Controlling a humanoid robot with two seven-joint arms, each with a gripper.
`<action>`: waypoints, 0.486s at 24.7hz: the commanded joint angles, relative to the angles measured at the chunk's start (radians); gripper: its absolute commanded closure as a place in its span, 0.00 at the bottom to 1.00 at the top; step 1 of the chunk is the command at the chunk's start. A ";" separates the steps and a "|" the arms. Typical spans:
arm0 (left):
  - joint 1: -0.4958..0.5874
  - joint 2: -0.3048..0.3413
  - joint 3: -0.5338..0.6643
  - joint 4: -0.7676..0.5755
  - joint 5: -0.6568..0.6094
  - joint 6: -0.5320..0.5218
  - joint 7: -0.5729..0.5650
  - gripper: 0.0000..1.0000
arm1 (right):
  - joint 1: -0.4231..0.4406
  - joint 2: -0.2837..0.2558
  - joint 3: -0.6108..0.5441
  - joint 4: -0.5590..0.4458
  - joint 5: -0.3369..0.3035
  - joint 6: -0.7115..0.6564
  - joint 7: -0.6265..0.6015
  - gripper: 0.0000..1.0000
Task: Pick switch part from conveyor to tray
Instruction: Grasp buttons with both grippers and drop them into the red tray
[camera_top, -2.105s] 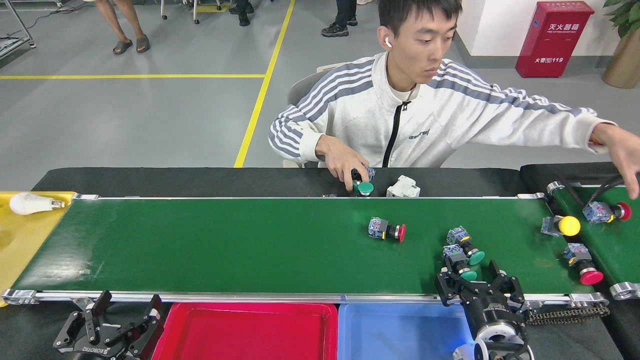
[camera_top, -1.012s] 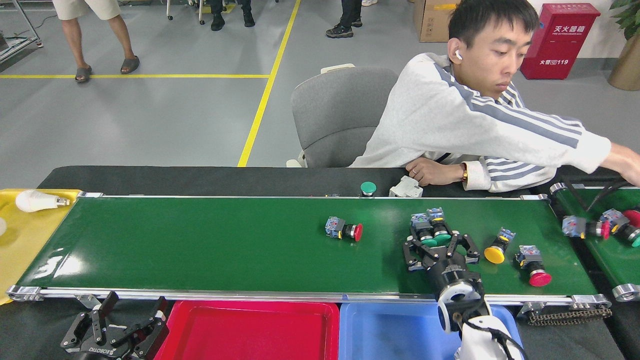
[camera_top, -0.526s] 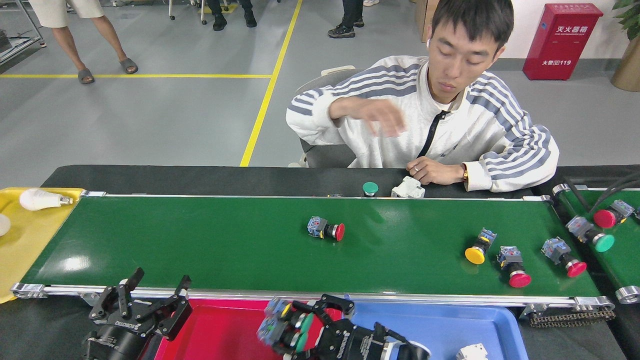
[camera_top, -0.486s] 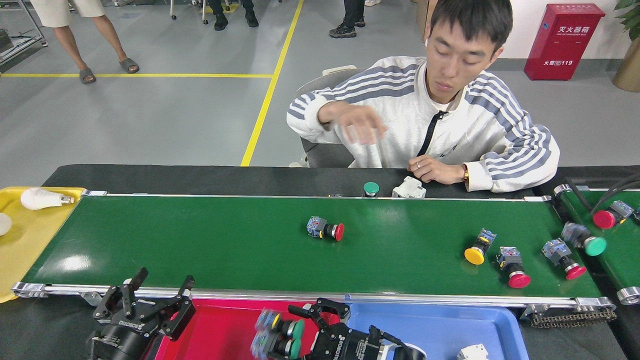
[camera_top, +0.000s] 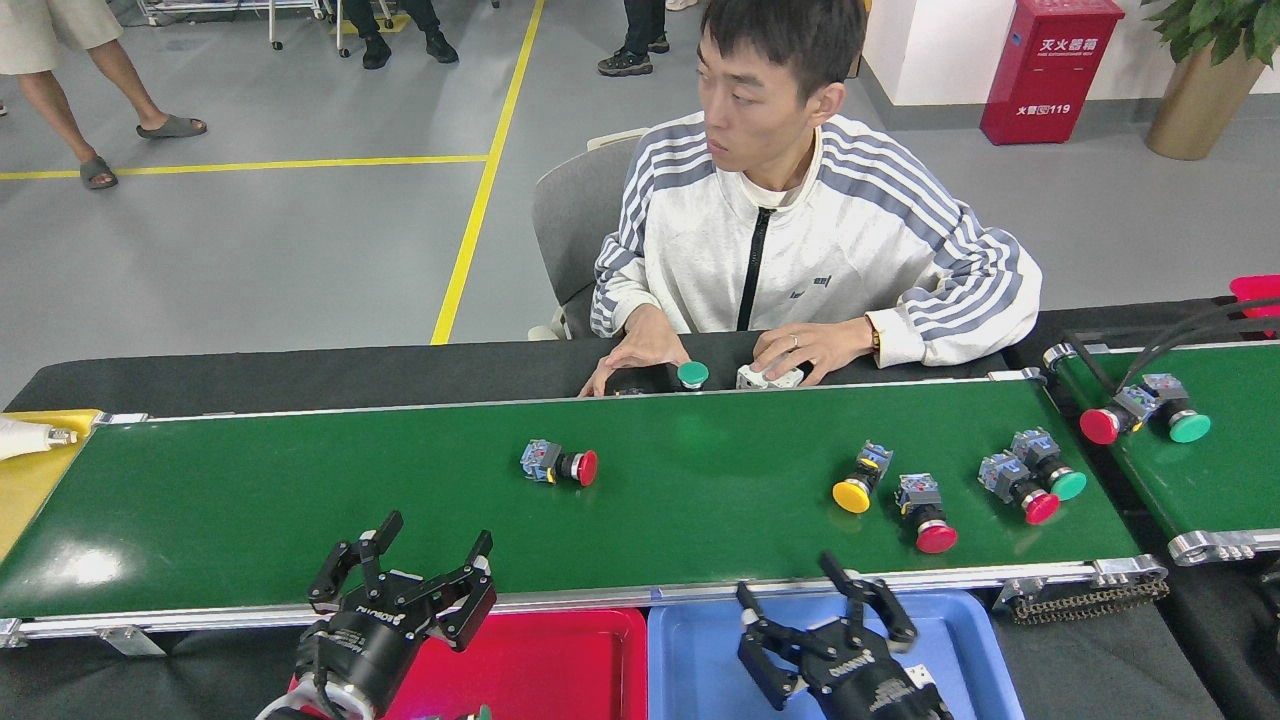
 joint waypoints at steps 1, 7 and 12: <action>-0.046 -0.003 -0.001 0.031 -0.003 -0.003 0.000 0.00 | -0.016 0.004 -0.002 -0.010 -0.003 0.114 -0.023 0.00; -0.151 -0.017 -0.043 0.172 -0.003 -0.003 0.000 0.00 | -0.106 -0.002 0.006 0.028 0.007 0.186 0.095 0.00; -0.227 -0.033 -0.040 0.287 -0.003 0.012 0.000 0.00 | -0.181 -0.002 0.006 0.092 0.009 0.188 0.147 0.00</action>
